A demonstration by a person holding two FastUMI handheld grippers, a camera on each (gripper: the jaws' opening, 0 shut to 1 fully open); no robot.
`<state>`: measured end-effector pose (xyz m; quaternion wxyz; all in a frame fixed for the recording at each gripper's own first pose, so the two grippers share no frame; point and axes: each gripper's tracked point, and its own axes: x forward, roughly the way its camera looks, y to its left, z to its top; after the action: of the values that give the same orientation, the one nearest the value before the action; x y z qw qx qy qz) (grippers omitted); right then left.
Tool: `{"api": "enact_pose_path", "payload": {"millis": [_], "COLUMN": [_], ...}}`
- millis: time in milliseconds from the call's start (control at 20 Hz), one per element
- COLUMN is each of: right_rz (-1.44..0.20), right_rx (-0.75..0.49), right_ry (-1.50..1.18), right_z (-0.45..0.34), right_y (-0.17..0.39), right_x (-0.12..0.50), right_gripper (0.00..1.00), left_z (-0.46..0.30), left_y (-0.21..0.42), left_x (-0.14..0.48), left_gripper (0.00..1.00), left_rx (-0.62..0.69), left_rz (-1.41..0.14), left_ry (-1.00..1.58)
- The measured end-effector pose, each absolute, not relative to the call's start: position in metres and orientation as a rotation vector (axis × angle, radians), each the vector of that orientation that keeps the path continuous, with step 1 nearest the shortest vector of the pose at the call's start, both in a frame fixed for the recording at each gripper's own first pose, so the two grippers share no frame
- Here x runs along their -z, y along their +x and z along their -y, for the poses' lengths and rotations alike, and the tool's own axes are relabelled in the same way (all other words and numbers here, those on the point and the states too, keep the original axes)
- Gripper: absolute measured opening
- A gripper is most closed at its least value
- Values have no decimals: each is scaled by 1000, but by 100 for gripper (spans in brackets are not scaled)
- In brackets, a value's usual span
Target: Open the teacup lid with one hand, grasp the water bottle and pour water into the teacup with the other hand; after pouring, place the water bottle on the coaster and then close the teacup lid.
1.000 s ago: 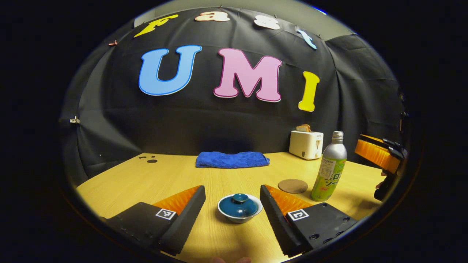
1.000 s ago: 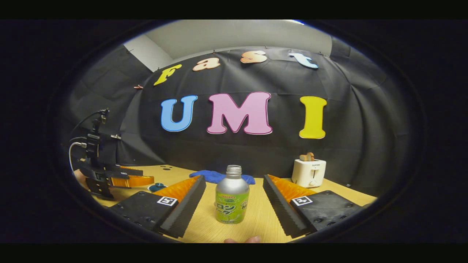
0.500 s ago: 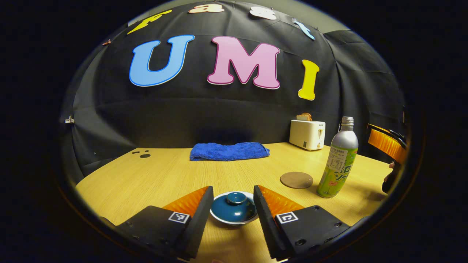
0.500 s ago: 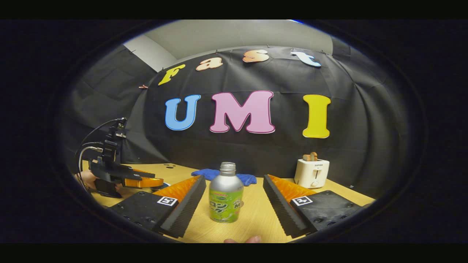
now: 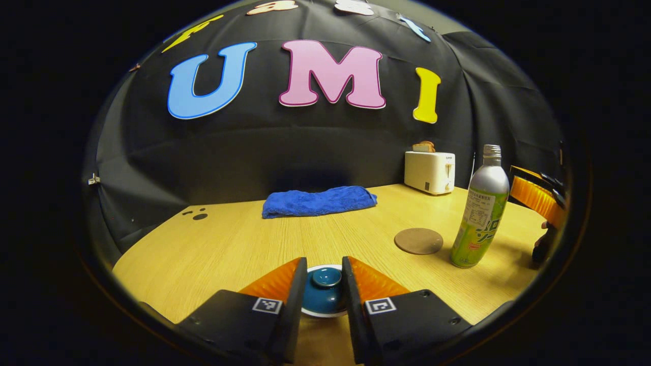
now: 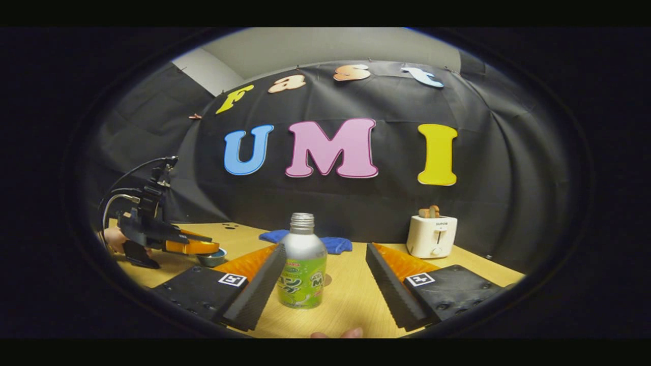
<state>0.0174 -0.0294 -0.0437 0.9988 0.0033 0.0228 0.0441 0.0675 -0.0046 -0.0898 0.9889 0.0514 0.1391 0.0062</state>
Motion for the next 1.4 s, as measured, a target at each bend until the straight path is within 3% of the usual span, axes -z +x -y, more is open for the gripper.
{"api": "enact_pose_path", "payload": {"millis": [100, 300, 850, 950, 1000, 1100, 1250, 1400], "right_rz": [-52, -77, -255, -288, -301, -305, -286, -248], "right_rx": [-93, -122, -138, -121, -109, -92, -68, -44], "right_ry": [22, 51, 78, 62, 58, 63, 8, -217], "right_z": [29, 18, -9, -9, -7, -5, -5, -8], "right_y": [18, 19, 50, 57, 59, 59, 61, 63], "right_x": [46, 54, 94, 102, 105, 106, 103, 92], "right_gripper": [96, 97, 97, 98, 97, 84, 81, 81], "left_z": [5, 3, -32, -36, -36, -38, -47, -58], "left_y": [66, 65, 26, 22, 21, 19, 14, 10], "left_x": [89, 82, 33, 27, 25, 23, 23, 21], "left_gripper": [36, 31, 31, 34, 31, 31, 31, 31], "left_rx": [-21, -32, -128, -134, -130, -128, -138, -150], "left_rz": [-275, -230, -40, -25, -21, -15, -19, -12], "left_ry": [103, 79, -67, -68, -74, -83, -89, -121]}}
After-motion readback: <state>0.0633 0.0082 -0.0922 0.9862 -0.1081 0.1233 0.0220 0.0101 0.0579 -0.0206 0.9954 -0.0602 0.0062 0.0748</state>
